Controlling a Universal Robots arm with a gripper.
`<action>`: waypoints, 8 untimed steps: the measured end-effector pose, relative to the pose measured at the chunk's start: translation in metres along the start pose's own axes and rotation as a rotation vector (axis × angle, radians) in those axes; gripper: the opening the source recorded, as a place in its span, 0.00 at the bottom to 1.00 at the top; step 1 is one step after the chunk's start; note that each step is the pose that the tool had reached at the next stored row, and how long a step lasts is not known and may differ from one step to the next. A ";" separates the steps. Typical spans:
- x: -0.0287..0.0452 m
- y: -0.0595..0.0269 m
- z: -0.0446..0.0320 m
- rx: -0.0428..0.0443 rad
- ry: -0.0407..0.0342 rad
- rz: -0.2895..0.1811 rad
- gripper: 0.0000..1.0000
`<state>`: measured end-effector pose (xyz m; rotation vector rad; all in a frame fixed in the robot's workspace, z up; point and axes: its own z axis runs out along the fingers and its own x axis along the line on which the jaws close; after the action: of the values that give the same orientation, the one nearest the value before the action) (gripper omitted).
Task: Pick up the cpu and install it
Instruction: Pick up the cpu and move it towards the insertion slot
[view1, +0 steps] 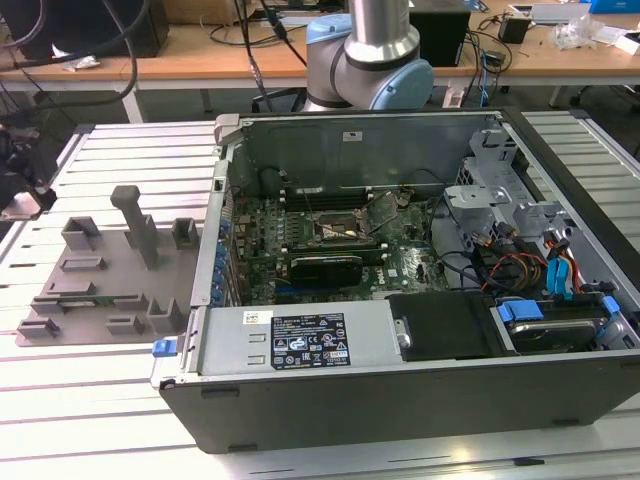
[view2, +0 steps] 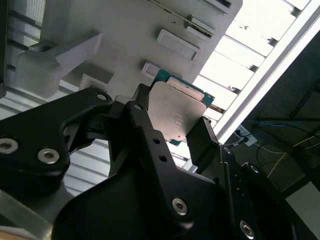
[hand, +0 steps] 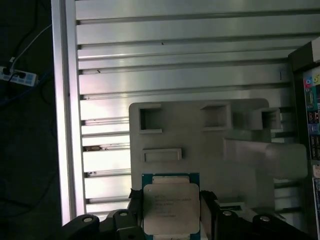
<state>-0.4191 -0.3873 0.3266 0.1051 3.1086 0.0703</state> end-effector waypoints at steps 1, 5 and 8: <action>-0.0001 0.0002 -0.0033 -0.0001 -0.0001 0.000 0.55; -0.0003 0.0007 -0.0116 0.0000 0.0000 0.000 0.55; -0.0006 0.0013 -0.0208 0.0000 0.0000 0.000 0.55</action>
<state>-0.4191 -0.3869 0.3474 0.1051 3.1086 0.0703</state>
